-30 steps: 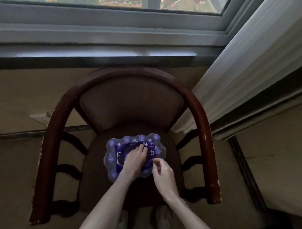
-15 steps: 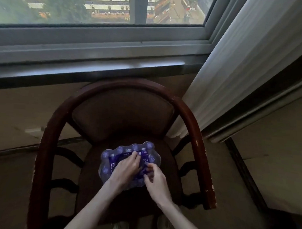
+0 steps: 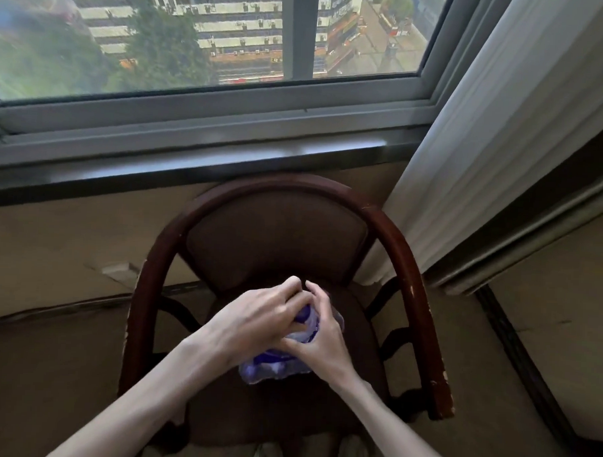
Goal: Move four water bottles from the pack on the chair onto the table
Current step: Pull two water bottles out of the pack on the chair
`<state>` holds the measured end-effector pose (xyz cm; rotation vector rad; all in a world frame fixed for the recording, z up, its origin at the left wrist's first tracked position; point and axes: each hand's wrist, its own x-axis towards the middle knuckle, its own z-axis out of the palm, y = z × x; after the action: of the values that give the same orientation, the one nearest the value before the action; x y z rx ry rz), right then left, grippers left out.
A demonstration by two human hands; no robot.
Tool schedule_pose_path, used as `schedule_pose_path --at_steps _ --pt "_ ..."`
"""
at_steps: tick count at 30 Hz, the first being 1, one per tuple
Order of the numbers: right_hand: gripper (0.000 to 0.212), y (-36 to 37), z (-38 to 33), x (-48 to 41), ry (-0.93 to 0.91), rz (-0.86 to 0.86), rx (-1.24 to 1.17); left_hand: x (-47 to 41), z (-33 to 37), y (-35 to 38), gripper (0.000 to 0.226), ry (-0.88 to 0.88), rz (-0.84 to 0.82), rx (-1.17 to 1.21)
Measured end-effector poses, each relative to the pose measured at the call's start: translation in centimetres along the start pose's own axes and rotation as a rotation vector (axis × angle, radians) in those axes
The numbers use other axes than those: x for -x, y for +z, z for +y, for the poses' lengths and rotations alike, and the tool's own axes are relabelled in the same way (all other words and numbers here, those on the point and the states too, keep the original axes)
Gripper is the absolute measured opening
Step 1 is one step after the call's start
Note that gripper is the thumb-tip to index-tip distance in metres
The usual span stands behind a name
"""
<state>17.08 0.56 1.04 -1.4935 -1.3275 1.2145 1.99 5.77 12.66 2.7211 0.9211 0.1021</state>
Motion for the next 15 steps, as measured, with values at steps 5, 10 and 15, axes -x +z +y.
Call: schedule_pose_path --at_steps 5,10,15 --pt "0.075 0.8 -0.6 1.0 -0.126 0.129 -0.011 0.4 0.5 0.1 0.043 -0.028 0.028 0.116" --pt "0.058 0.6 -0.4 1.4 -0.184 0.184 0.202 0.7 0.5 0.7 0.04 0.012 0.094 0.171" --pt "0.051 0.5 -0.3 0.9 -0.16 0.244 0.19 1.0 -1.5 3.1 0.047 -0.114 0.225 0.453"
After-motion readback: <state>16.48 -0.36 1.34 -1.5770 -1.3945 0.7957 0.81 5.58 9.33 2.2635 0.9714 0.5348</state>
